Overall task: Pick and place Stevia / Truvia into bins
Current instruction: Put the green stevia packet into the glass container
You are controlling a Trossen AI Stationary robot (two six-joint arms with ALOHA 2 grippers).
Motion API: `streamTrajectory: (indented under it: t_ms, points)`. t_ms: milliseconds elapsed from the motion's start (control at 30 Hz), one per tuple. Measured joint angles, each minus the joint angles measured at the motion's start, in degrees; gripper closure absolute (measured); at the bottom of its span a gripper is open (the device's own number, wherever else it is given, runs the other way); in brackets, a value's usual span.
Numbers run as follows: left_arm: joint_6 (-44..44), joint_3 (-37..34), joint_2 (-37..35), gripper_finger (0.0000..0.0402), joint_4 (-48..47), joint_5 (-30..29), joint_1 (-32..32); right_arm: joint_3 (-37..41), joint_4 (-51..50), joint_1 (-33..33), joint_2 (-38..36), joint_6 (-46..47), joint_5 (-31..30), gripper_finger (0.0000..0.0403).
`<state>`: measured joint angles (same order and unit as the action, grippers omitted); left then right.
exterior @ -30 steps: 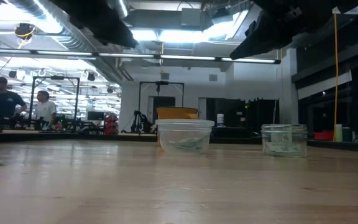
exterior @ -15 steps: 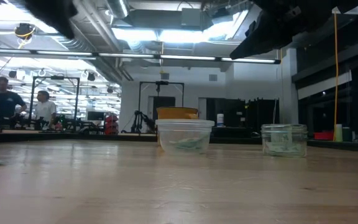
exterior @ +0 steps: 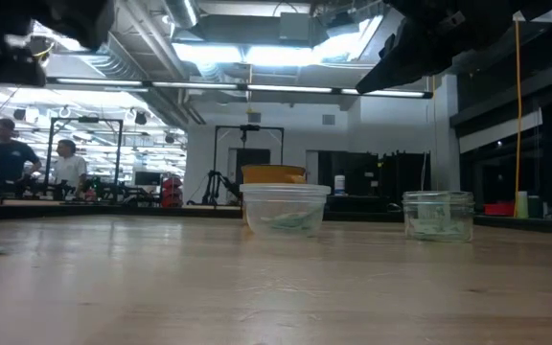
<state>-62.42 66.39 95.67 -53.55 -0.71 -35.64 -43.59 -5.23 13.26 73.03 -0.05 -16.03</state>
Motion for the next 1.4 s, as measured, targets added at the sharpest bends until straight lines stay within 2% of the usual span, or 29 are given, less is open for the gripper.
streamTrajectory:
  t_ms: [267, 600, 900, 1167, 1400]
  points:
    - [-2.99, 0.0, 4.78, 0.0298, 1.22, -0.05, -0.02, 0.0, -0.02, -0.01, 0.0, 0.02, 0.0, 0.0384]
    - [-5.84, 0.0, 7.83, 0.0261, 7.09, -2.18, -0.07, 0.0, 0.0, 0.0, 0.0, 0.04, 0.0, 0.0384]
    - [-8.53, -0.1, 11.73, 0.0256, 7.5, -1.04, -0.98, 0.0, -0.02, 0.0, 0.0, 0.77, 0.02, 0.0384]
    - [-9.0, 0.11, 12.48, 0.0267, 7.48, -1.66, -1.86, 0.0, 0.0, -0.02, 0.0, 1.33, 0.02, 0.0384]
    - [-5.61, 0.04, 12.57, 0.0311, 7.55, -1.05, -1.86, 0.0, 0.02, -0.02, 0.0, 1.33, 0.0, 0.0384]
